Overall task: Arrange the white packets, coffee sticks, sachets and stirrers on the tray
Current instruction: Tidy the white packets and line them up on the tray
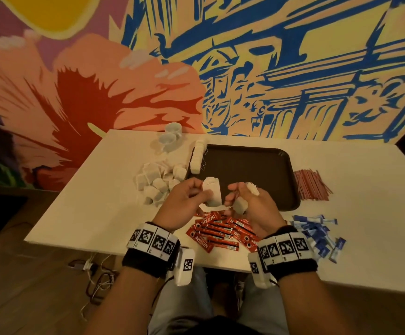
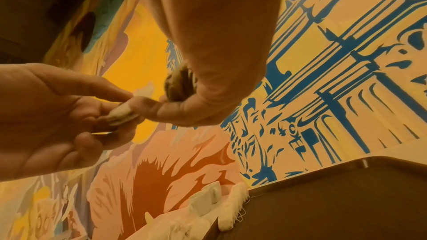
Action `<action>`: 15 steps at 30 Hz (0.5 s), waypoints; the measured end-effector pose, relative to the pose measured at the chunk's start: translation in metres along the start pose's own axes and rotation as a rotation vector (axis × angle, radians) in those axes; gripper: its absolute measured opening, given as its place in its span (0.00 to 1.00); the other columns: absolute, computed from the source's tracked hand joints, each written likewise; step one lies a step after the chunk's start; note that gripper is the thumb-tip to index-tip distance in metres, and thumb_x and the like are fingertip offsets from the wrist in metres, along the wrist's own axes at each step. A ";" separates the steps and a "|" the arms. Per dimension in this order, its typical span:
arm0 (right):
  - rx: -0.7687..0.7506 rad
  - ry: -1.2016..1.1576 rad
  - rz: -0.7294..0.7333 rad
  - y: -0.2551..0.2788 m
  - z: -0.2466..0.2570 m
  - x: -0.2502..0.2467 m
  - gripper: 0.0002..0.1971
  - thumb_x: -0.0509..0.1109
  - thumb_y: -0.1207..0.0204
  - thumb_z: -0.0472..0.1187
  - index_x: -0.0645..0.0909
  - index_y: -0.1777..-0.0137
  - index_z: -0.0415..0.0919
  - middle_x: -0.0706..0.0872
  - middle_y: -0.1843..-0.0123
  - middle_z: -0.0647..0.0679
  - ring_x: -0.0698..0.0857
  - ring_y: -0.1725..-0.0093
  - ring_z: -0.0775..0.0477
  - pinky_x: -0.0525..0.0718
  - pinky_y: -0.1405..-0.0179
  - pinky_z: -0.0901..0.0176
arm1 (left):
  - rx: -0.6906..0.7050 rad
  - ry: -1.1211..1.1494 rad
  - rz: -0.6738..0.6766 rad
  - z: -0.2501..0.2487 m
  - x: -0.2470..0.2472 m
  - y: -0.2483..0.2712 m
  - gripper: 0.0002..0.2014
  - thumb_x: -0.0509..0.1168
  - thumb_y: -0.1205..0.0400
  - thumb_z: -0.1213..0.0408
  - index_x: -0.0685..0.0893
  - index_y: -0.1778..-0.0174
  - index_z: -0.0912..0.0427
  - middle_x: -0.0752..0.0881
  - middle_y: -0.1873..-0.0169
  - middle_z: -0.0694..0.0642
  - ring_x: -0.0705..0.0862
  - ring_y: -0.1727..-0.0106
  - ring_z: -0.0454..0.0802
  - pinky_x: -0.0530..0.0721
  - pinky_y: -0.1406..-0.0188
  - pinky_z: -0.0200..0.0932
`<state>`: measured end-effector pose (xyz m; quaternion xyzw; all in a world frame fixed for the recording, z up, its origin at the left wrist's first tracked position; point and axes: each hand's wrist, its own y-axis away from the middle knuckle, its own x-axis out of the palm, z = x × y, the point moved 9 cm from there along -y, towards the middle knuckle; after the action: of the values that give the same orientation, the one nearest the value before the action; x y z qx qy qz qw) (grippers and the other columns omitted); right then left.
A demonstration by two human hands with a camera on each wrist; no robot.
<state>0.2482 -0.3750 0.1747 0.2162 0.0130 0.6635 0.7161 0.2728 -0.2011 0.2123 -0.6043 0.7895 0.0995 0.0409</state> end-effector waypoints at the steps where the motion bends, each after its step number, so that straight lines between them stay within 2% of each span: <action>1: -0.019 0.011 -0.008 0.000 0.002 -0.001 0.14 0.61 0.09 0.45 0.86 0.40 0.38 0.89 0.52 0.38 0.88 0.54 0.43 0.89 0.60 0.51 | 0.002 0.003 -0.003 0.001 0.001 0.001 0.04 0.69 0.16 0.67 0.85 0.47 0.60 0.91 0.63 0.49 0.87 0.60 0.44 0.85 0.67 0.41; 4: -0.050 0.114 -0.018 0.002 0.005 0.001 0.10 0.65 0.11 0.44 0.87 0.39 0.44 0.87 0.56 0.44 0.84 0.62 0.49 0.83 0.67 0.57 | 0.019 -0.016 0.012 0.002 0.006 0.005 0.04 0.69 0.15 0.66 0.84 0.46 0.61 0.91 0.64 0.49 0.87 0.63 0.42 0.84 0.69 0.38; 6: -0.021 0.161 0.022 0.005 0.002 0.009 0.12 0.71 0.15 0.50 0.88 0.39 0.46 0.84 0.63 0.46 0.79 0.69 0.53 0.77 0.71 0.60 | 0.031 -0.039 0.022 0.003 0.008 0.007 0.03 0.69 0.15 0.65 0.85 0.47 0.59 0.90 0.65 0.49 0.86 0.64 0.43 0.85 0.68 0.40; 8: -0.027 0.229 0.109 0.008 0.001 0.022 0.16 0.75 0.19 0.55 0.90 0.41 0.45 0.82 0.66 0.46 0.77 0.72 0.54 0.74 0.72 0.61 | 0.049 -0.058 0.024 0.004 0.009 0.008 0.03 0.69 0.15 0.64 0.86 0.47 0.57 0.91 0.62 0.53 0.87 0.62 0.47 0.86 0.65 0.43; 10: -0.087 0.292 0.138 0.012 0.006 0.032 0.15 0.76 0.19 0.52 0.90 0.44 0.41 0.82 0.67 0.46 0.78 0.72 0.54 0.74 0.73 0.63 | 0.063 -0.060 0.028 0.006 0.008 0.009 0.05 0.69 0.16 0.64 0.87 0.46 0.57 0.91 0.59 0.58 0.88 0.61 0.49 0.87 0.64 0.43; 12: -0.134 0.306 0.095 0.013 0.014 0.032 0.11 0.75 0.18 0.46 0.90 0.46 0.38 0.85 0.71 0.51 0.80 0.74 0.57 0.76 0.75 0.67 | 0.063 -0.056 0.036 0.009 0.007 0.010 0.05 0.71 0.16 0.64 0.87 0.46 0.58 0.91 0.58 0.60 0.89 0.60 0.51 0.86 0.65 0.41; 15: -0.195 0.367 0.089 0.011 0.024 0.032 0.08 0.76 0.19 0.42 0.90 0.49 0.37 0.87 0.72 0.54 0.82 0.75 0.61 0.77 0.73 0.68 | 0.055 -0.069 0.061 0.013 0.006 0.012 0.06 0.72 0.17 0.63 0.89 0.48 0.61 0.91 0.61 0.57 0.89 0.61 0.48 0.84 0.66 0.39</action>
<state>0.2488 -0.3513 0.2092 0.0216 0.0694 0.7210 0.6891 0.2588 -0.2013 0.1997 -0.5749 0.8080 0.0997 0.0818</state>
